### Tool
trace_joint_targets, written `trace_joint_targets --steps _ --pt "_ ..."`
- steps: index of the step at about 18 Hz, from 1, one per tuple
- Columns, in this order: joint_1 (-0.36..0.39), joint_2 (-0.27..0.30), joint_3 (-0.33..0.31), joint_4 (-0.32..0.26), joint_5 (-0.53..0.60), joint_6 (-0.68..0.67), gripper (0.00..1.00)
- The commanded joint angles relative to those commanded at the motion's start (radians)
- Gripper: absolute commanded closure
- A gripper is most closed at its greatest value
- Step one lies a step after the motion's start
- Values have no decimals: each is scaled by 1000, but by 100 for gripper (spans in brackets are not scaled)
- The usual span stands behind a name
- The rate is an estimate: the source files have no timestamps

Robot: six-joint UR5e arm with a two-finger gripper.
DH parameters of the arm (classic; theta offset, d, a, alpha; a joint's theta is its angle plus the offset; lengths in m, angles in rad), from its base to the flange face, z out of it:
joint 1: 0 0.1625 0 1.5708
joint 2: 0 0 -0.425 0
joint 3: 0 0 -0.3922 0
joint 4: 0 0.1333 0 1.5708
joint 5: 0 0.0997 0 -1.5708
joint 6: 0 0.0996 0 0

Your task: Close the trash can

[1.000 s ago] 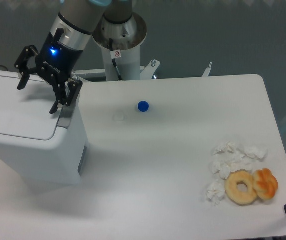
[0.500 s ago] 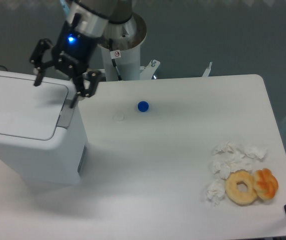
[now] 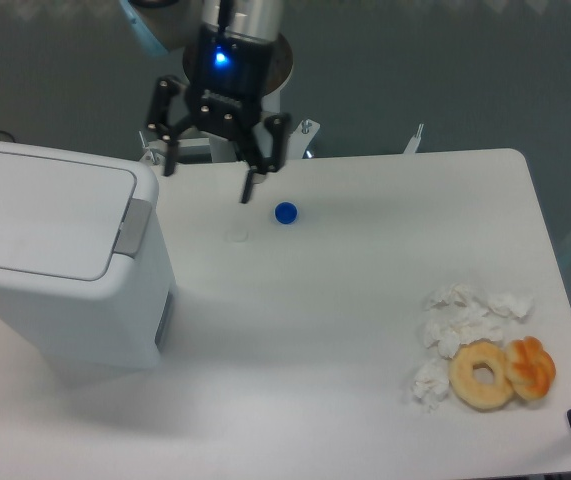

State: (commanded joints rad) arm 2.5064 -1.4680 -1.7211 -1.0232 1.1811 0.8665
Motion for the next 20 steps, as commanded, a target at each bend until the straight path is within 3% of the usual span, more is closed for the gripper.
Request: trace_joint_targets --steps 3,7,13,18,20 --pt "12 -2 -2 -3 81 87 0" --pt "21 -2 -2 -17 221 303 0" --pt "150 55 -8 -170 247 642 0" --pt "219 95 -20 -274 246 778 0" --pt "221 100 -23 -281 246 789 0"
